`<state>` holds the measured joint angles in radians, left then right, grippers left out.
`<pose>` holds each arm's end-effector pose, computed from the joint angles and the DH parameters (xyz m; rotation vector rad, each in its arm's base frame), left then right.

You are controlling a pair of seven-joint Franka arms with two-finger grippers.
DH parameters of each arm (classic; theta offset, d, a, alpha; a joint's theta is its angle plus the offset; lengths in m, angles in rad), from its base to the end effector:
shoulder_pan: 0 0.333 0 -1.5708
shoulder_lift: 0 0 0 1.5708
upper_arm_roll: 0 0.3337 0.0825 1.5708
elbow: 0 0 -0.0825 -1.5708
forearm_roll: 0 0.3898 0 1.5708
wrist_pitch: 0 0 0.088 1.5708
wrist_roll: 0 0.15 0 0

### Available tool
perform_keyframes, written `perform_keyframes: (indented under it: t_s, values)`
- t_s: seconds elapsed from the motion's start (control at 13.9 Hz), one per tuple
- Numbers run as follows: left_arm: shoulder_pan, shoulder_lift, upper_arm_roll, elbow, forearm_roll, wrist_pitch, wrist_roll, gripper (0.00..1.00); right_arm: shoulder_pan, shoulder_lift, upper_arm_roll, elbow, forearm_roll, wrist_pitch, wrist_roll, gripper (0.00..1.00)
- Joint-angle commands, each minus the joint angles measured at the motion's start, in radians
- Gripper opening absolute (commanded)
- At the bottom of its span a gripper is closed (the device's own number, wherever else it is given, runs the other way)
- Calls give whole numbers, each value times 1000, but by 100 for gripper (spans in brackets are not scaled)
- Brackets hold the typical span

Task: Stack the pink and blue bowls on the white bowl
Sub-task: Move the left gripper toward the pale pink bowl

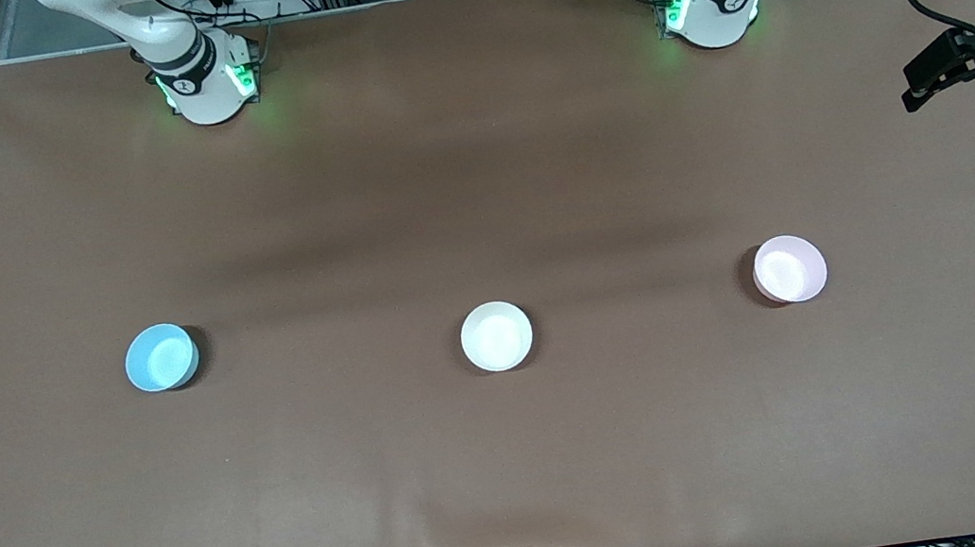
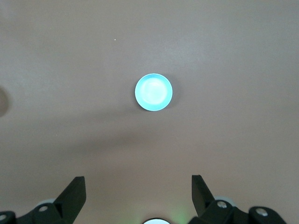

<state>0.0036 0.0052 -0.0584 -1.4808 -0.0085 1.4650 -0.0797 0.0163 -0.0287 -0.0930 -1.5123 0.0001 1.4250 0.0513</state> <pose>0.5496 -0.0314 0.6297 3.1339 0.0377 -0.0337 0.5315 -0.0416 0.6301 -3.1303 0.2004 0.0921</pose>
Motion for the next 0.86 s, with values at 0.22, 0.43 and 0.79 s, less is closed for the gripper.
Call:
perform_keyframes:
  t_s: [0.22, 0.43, 0.79]
  values:
    - [0, 2, -3, 5, 12, -9, 20, 100, 5, -3, -2, 0, -14, -8, 5, 100]
    - [6, 13, -3, 0, 8, -9, 23, 100, 5, -5, -1, 0, -15, -8, 5, 100]
    - [15, 55, -1, -42, 12, 30, 24, 100, 4, -5, -2, 0, -14, -12, 5, 100]
